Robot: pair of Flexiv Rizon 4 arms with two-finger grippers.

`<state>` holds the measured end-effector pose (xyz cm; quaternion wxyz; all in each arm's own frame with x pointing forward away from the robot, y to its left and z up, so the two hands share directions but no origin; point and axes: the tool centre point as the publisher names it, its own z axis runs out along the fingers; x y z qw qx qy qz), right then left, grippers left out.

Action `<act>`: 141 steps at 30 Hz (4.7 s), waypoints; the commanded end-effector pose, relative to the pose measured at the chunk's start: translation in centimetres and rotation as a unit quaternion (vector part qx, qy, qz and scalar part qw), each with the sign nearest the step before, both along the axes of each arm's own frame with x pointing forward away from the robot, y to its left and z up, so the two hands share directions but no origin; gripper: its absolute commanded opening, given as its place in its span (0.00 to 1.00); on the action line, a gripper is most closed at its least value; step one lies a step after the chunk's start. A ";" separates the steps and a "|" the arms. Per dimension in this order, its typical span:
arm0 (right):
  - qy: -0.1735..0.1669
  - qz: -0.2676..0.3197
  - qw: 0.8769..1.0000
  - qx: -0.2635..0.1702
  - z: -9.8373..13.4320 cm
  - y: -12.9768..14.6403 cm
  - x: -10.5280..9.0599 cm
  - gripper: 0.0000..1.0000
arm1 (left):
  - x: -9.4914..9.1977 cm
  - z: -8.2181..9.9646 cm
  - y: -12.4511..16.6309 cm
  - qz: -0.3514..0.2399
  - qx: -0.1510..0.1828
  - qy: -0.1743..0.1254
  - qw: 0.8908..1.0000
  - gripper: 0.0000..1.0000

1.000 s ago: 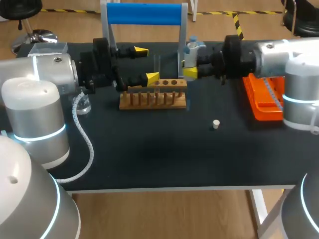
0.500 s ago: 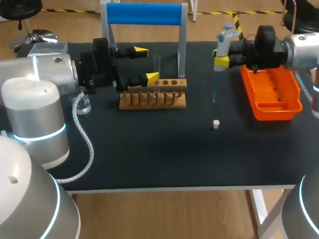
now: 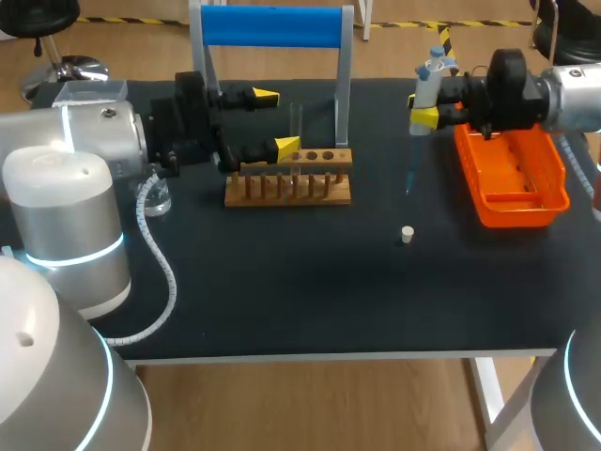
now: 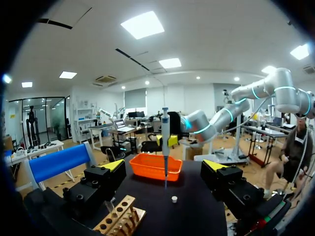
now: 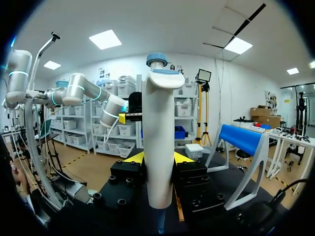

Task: Invert the test tube, pick up the pipette, mount the tip to pipette, aspirate from beaker and dispense into the tube, eject the tip, return the pipette, and cap with the stopper.

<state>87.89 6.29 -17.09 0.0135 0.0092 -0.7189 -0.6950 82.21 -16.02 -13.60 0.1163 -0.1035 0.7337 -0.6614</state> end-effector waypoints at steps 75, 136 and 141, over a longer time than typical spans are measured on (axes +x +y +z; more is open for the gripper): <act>0.008 0.023 1.000 0.015 1.3 -21.8 7.7 0.00 | -0.1 -0.1 0.0 0.002 -0.001 -0.001 1.000 1.00; 0.000 0.007 1.000 0.018 0.6 -22.0 7.7 0.00 | 0.8 0.9 -2.6 -0.003 0.002 -0.001 1.000 1.00; 0.000 0.007 1.000 0.018 0.6 -22.0 7.7 0.00 | 2.1 1.9 -6.1 -0.007 0.006 0.006 1.000 1.00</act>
